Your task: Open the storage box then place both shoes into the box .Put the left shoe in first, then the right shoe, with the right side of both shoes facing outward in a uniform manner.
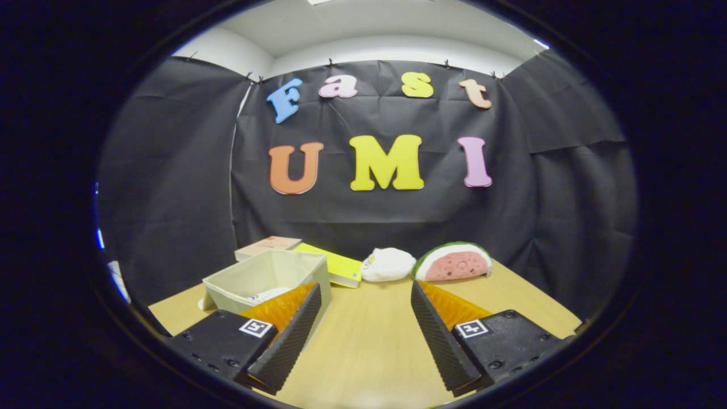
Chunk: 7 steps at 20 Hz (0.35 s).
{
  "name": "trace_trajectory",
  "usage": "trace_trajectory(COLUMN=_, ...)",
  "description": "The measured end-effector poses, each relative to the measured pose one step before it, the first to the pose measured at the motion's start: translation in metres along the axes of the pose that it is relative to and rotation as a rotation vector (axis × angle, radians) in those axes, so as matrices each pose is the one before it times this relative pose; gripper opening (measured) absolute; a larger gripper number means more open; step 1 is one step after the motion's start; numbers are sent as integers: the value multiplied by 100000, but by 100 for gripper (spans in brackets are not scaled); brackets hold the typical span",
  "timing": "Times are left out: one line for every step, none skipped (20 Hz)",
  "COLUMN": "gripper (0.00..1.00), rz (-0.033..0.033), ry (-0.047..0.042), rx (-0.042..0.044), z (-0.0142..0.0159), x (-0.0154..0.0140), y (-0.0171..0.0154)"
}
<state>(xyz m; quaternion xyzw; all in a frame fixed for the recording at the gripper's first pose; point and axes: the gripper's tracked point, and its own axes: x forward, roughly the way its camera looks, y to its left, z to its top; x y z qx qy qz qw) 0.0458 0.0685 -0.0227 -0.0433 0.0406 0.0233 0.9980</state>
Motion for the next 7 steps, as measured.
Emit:
trace_trajectory(gripper=100, rz=-332, ry=627, rx=-438, z=-225, x=-404, y=3)
trace_trajectory(gripper=100, rz=1016, ry=-716, rx=798, z=50, x=-344, y=202)
trace_trajectory(gripper=100, rz=-649, ry=-1672, rx=1794, z=397, x=-206, y=-299)
trace_trajectory(gripper=100, rz=-992, ry=-698, rx=948, z=52, x=-286, y=-286)
trace_trajectory(gripper=100, rz=-161, ry=-860, rx=856, z=-94, x=-434, y=-285)
trace_trajectory(gripper=100, rz=404, ry=233, rx=187, z=-163, x=-254, y=-105)
trace_trajectory(gripper=100, rz=82, ry=-161, rx=309, z=-93, x=-104, y=-218)
